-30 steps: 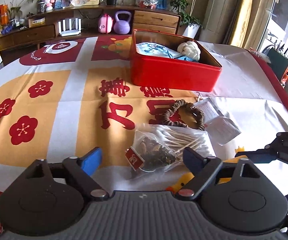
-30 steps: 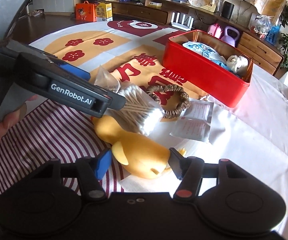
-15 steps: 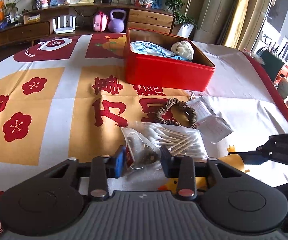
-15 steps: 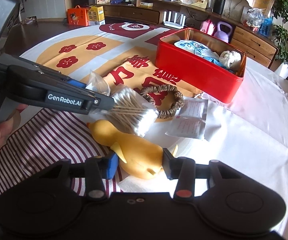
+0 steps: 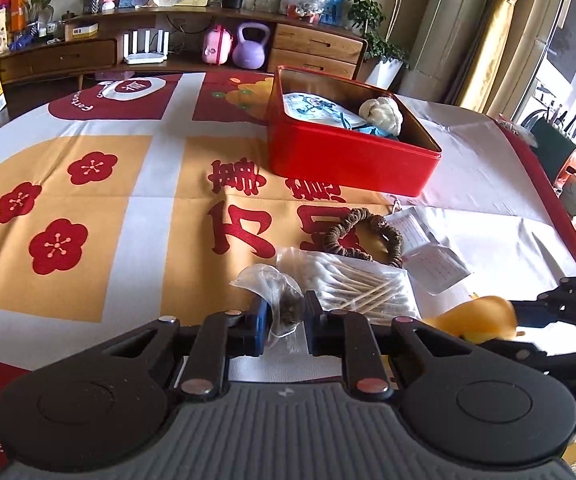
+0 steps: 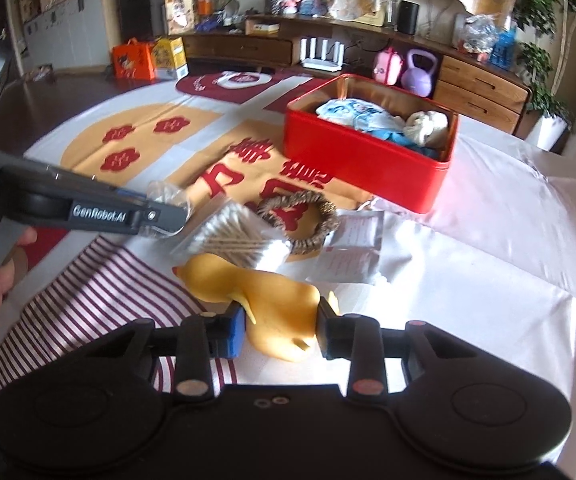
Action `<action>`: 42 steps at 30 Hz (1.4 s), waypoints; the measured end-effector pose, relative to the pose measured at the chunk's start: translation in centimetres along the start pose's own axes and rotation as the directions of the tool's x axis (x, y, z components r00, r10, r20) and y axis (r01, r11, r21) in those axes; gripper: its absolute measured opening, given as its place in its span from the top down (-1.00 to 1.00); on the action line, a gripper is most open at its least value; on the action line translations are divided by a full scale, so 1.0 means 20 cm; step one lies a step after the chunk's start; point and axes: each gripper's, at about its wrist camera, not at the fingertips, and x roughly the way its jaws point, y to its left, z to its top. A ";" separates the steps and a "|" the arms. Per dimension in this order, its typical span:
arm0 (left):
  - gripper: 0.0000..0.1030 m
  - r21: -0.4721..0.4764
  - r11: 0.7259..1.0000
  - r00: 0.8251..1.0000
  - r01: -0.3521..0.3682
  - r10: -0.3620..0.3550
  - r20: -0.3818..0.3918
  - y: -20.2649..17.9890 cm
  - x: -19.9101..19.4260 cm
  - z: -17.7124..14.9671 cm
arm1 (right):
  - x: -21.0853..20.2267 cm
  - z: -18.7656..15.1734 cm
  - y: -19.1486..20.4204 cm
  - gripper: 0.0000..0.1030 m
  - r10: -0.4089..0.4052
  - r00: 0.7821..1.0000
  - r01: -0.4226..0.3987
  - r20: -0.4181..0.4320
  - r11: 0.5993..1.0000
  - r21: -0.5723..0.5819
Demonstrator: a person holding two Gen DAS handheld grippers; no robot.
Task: Organize soft objects
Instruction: 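Lift the packet with the left gripper while the right gripper carries the duck toward the tin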
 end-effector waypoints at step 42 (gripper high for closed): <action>0.79 0.121 0.986 0.972 0.117 -0.139 0.190 -0.26 -0.26 0.65 | -0.29 0.62 -0.41 0.30 -0.076 0.976 0.044 0.203 0.987 0.158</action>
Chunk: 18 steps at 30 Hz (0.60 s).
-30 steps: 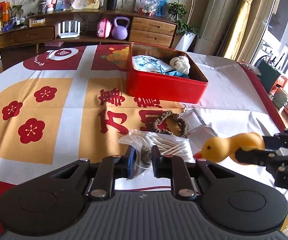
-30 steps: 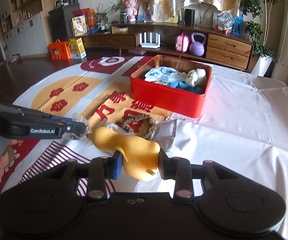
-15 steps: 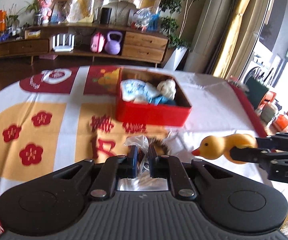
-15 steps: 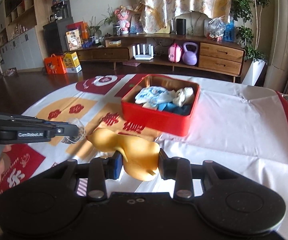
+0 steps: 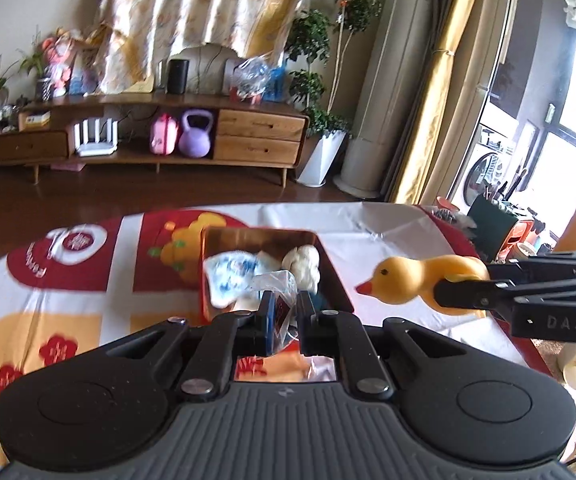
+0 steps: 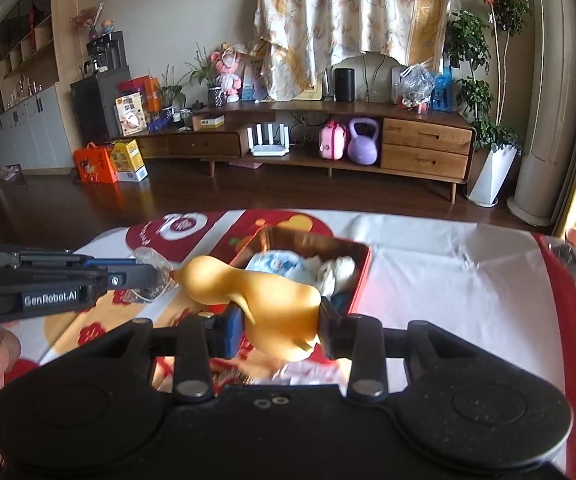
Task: Organize soft objects
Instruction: 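Lift the packet with the left gripper while the right gripper carries the duck toward the tin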
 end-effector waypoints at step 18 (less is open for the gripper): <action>0.79 -0.012 0.999 0.996 0.033 -0.034 -0.087 0.07 0.54 0.09 | 0.60 0.19 -0.12 0.27 -0.027 0.997 0.031 -0.072 0.998 0.053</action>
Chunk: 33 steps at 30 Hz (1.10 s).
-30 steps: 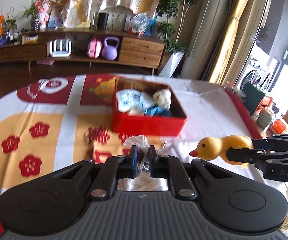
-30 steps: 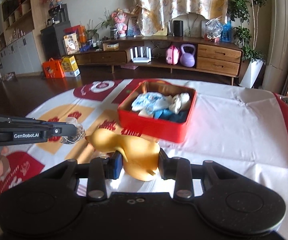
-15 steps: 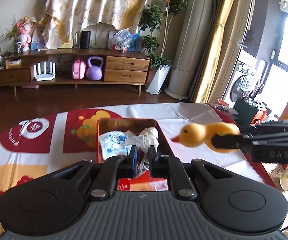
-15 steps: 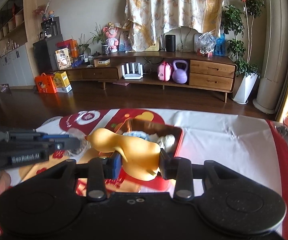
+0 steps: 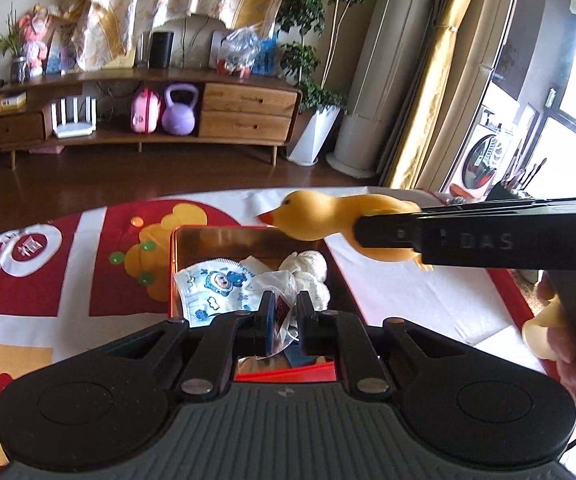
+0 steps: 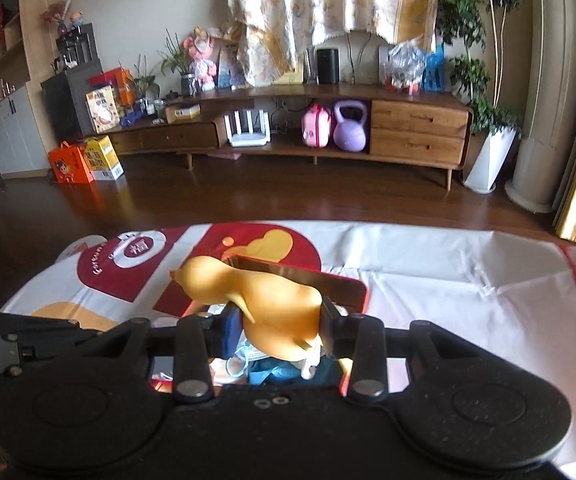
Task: Organize soft objects
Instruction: 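Lift the packet with the left gripper while the right gripper carries the duck toward the tin, then release the packet into the tin while the right gripper releases the duck into it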
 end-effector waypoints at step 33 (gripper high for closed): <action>0.78 -0.105 0.994 0.983 -0.007 -0.013 -0.184 0.14 0.47 -0.13 | 0.40 -0.15 -0.07 0.01 0.018 0.987 0.000 -0.158 0.993 0.116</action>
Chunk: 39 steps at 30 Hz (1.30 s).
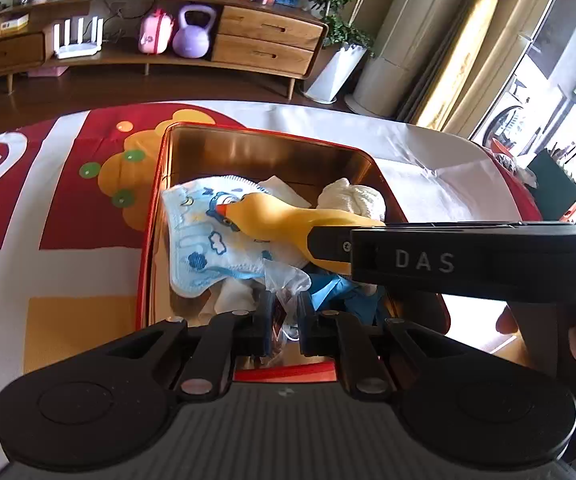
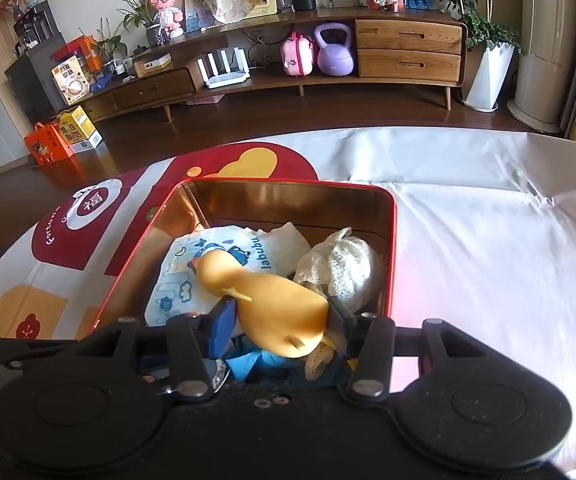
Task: Organize soft objects
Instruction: 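Release the packet into the tin while the right gripper releases the duck into it, then move both tools back to the cotton swab bag and white mesh bag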
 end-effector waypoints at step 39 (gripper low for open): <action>-0.39 0.060 0.998 0.992 -0.025 0.018 0.123 -0.22 -0.63 -0.12 | -0.81 -0.13 0.16 -0.42 0.088 0.985 -0.077 0.152 0.994 -0.077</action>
